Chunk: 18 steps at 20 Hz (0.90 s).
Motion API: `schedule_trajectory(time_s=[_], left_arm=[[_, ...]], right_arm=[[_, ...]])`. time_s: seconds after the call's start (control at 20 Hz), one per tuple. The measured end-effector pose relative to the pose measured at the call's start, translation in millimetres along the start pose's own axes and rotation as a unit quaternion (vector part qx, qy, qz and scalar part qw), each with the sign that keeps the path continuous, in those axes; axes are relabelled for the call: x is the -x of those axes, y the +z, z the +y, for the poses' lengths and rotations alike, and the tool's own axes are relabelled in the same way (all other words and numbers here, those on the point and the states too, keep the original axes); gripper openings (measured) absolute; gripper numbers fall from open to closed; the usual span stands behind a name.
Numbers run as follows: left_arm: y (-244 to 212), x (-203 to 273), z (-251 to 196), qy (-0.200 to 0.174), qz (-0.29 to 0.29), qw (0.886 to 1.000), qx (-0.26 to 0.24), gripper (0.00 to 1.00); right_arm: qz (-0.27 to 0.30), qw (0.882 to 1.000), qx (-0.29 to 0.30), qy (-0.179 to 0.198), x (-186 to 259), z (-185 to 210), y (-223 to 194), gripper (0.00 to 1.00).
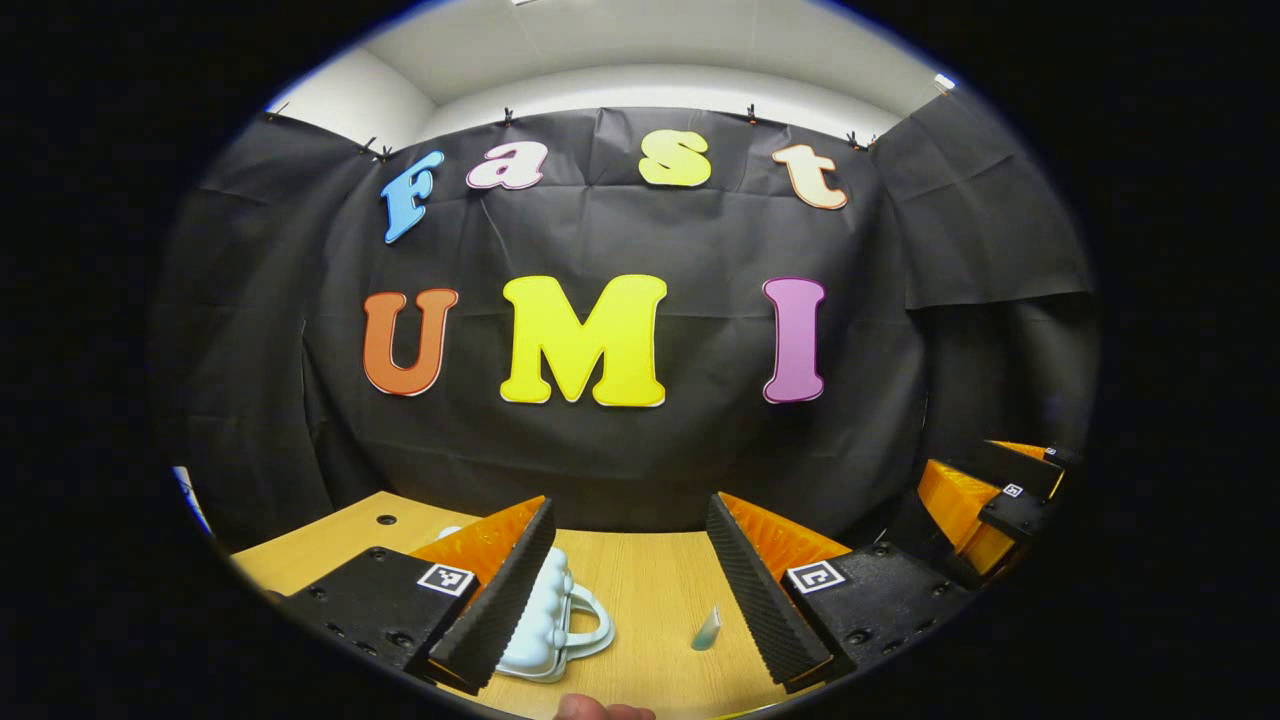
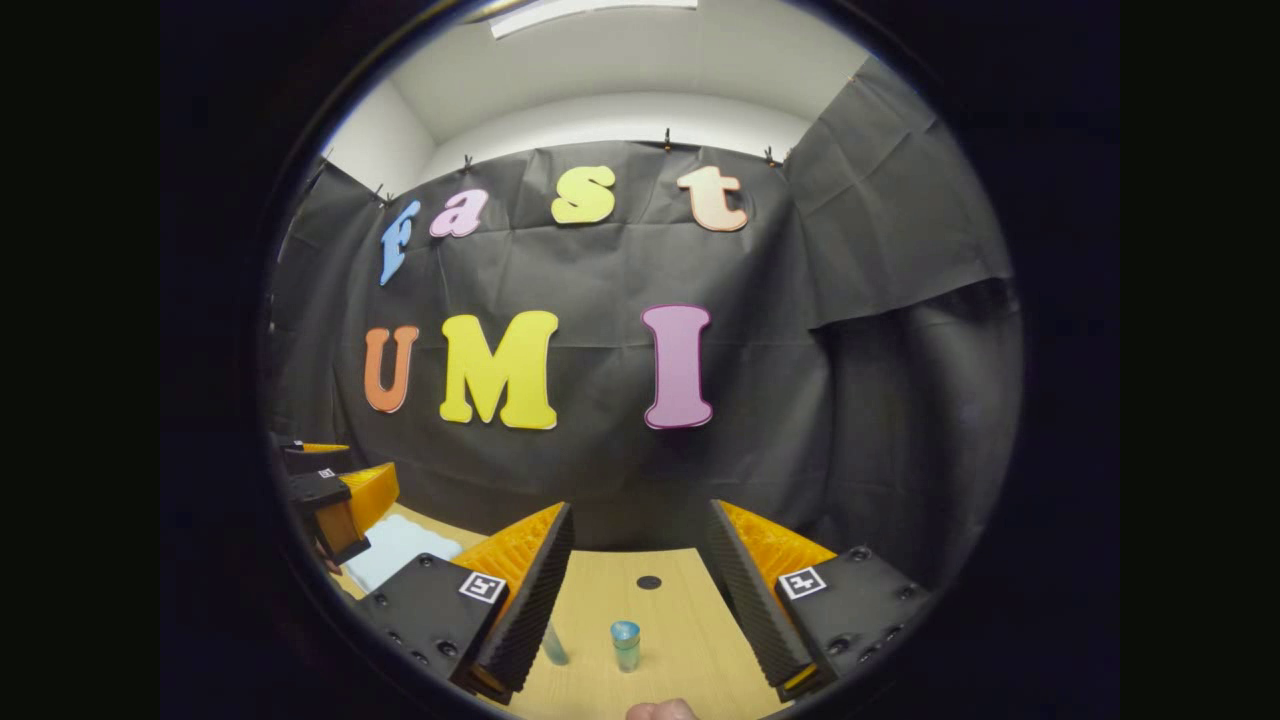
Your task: First open the suitcase, pack the skin care products into it, and then close the suitcase.
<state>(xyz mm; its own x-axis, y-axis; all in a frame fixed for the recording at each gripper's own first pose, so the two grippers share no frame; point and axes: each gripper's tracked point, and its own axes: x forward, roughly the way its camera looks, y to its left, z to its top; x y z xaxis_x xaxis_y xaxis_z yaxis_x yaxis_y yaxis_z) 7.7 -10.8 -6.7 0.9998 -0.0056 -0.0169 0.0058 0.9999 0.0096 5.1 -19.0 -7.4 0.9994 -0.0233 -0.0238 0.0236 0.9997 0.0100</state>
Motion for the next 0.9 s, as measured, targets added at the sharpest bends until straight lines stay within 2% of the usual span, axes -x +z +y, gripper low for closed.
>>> schedule_trajectory(time_s=[0.4,0.6,0.75,0.9], left_arm=[[-17.4,-4.9,1.8,-0.005,0.020,1.000,-0.016,0.97],[-45.2,-12.8,5.1,-0.032,0.049,0.996,-0.072,0.97],[-78.0,-19.4,14.1,-0.054,0.088,0.984,-0.145,0.99],[-114.9,-29.8,23.0,-0.065,0.132,0.962,-0.231,0.99]], right_arm=[[0.015,1.000,0.002,-0.004,-2.8,-6.2,-11.7,0.80],[0.027,1.000,0.006,-0.007,-2.3,-15.1,-19.7,0.80],[0.045,0.999,0.014,-0.005,-1.2,-20.8,-31.0,0.80],[0.070,0.997,0.027,-0.016,2.8,-35.8,-45.0,0.80]])
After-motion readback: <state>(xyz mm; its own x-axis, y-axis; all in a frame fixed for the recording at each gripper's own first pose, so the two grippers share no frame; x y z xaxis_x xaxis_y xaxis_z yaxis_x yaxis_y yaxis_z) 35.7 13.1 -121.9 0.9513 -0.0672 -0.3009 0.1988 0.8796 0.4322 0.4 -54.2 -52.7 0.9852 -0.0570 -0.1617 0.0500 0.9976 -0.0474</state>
